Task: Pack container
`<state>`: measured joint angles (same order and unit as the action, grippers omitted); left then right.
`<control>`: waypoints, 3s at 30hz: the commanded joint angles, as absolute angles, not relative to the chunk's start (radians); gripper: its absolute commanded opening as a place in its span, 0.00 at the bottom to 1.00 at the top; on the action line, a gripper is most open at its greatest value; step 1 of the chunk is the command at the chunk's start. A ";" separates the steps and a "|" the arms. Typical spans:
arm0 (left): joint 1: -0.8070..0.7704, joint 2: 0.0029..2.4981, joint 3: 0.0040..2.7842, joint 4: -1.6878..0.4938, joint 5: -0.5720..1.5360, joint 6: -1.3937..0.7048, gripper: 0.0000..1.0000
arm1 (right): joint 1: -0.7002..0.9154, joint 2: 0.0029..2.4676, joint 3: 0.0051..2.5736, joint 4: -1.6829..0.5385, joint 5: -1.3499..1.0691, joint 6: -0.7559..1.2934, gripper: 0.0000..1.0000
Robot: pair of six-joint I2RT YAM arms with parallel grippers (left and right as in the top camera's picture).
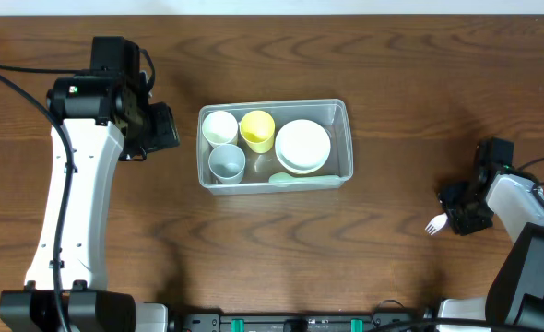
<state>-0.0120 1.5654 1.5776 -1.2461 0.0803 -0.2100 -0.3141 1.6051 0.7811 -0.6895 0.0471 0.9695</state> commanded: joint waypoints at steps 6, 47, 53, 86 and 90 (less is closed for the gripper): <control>-0.012 1.568 1.575 -1.249 0.087 -0.216 0.59 | -0.313 1.617 0.756 -0.668 0.017 0.971 0.17; -0.012 1.568 1.575 -1.248 0.087 -0.216 0.59 | 0.466 1.549 1.338 -0.752 -0.086 -0.656 0.01; -0.012 1.568 1.575 -1.248 0.087 -0.216 0.59 | 0.549 1.603 1.338 -0.772 -0.087 -0.744 0.01; -0.030 1.568 1.575 -1.097 0.087 -0.121 0.64 | 0.239 1.542 1.339 -0.586 0.079 0.178 0.99; -0.070 1.568 1.575 -1.029 0.087 -0.071 0.88 | 0.115 1.545 1.339 -0.595 0.033 0.198 0.99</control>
<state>-0.0460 1.5654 1.5776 -1.0431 0.0799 -0.1268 0.1627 1.5497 1.3342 -0.5865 0.0525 0.0780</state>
